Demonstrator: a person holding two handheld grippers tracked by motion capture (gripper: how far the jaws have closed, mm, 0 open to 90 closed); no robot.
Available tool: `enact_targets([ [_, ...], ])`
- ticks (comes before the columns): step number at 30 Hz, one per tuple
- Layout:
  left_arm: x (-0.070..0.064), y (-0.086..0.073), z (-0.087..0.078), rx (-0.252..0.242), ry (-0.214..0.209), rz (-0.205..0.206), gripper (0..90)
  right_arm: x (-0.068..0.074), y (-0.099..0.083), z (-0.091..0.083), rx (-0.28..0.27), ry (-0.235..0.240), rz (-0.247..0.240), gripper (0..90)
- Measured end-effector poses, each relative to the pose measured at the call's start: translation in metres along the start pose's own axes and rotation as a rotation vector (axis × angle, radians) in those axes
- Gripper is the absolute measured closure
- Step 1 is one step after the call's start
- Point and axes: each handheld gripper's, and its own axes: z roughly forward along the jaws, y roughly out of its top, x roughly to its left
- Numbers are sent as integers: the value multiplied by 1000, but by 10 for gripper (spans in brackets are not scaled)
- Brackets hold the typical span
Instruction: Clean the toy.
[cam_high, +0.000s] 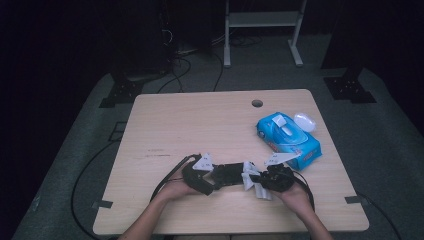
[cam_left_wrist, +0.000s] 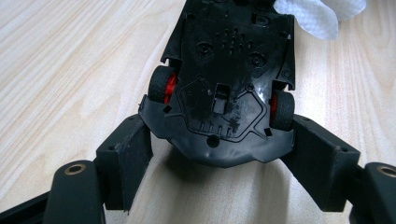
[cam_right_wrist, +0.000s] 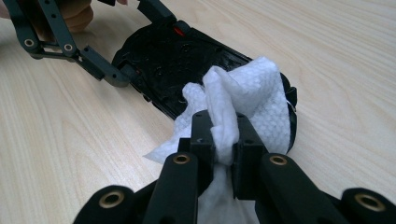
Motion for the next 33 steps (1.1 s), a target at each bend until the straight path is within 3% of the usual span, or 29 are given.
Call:
enact_targets([
  [8,2,0,-2,-5,3,2,261,-1,7,-1,29,6,-22,810],
  [13,2,-1,-3,-7,4,2,279,-7,12,0,2,15,14,810],
  [21,4,-2,-4,-18,-25,-23,275,-2,7,1,14,31,12,810],
  [29,9,-2,-5,-41,-79,-86,275,1,2,0,6,28,-14,811],
  [33,14,-2,-5,-70,-113,-154,287,4,0,-1,3,13,-40,812],
])
